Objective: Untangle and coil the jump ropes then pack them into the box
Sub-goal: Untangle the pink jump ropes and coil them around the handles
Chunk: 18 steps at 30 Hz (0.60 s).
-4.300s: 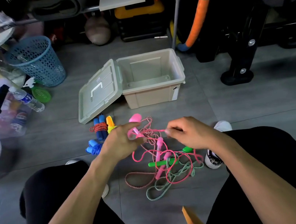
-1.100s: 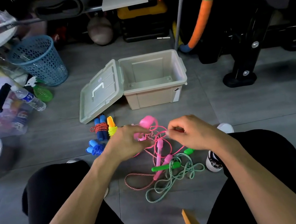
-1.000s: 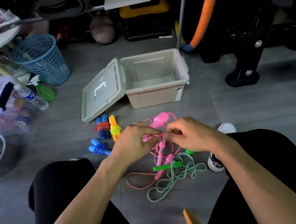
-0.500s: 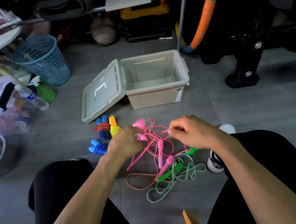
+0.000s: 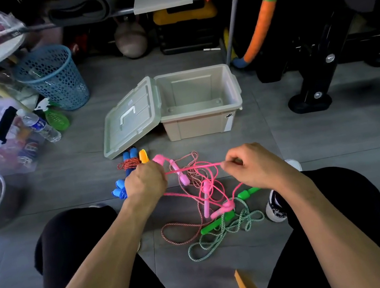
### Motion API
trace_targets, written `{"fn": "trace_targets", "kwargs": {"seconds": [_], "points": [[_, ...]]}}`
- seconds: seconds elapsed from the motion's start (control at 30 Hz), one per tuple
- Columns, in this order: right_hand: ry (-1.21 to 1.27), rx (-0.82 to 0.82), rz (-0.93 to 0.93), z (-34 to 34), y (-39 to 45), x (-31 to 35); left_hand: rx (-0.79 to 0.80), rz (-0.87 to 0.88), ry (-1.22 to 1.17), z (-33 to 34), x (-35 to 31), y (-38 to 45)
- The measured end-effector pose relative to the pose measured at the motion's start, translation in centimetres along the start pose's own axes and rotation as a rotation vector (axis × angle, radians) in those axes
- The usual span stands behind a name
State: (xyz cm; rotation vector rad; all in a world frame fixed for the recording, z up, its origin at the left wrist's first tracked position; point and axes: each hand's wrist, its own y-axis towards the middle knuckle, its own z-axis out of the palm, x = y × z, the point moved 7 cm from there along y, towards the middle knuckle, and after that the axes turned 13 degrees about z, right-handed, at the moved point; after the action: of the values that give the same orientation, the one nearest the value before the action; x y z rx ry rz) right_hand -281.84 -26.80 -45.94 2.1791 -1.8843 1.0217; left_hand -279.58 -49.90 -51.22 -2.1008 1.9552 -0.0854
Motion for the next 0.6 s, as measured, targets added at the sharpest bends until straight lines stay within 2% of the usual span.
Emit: {"fn": "trace_targets", "kwargs": {"seconds": [0.1, 0.17, 0.23, 0.27, 0.33, 0.4, 0.47, 0.6], "points": [[0.041, -0.011, -0.024, -0.1, -0.2, 0.3, 0.015, -0.001, -0.054, 0.2, -0.3, -0.3], [0.057, 0.004, -0.067, 0.1, -0.2, 0.8, -0.064, 0.167, -0.301, -0.4, -2.4, -0.6], [0.065, 0.042, -0.097, 0.6, -0.4, 1.4, -0.149, 0.435, -0.555, -1.9, -5.5, -1.5], [0.070, 0.058, -0.099, 1.0, -0.4, 1.6, -0.172, 0.533, -0.598, -2.4, -6.7, -2.0], [0.072, 0.057, -0.102, 1.4, -0.5, 1.8, -0.256, 0.593, -0.550, -2.5, -7.6, -2.3], [0.060, 0.050, -0.097, 1.5, -0.5, 1.8, -0.342, 0.530, -0.420, -2.9, -7.1, -2.1], [0.062, 0.062, -0.078, 1.3, -0.4, 1.5, -0.331, 0.390, -0.273, -3.1, -5.6, -1.5], [0.036, -0.023, -0.058, -0.1, -0.2, 0.6, -0.047, -0.027, -0.036, -1.4, -0.2, 0.1]]}}
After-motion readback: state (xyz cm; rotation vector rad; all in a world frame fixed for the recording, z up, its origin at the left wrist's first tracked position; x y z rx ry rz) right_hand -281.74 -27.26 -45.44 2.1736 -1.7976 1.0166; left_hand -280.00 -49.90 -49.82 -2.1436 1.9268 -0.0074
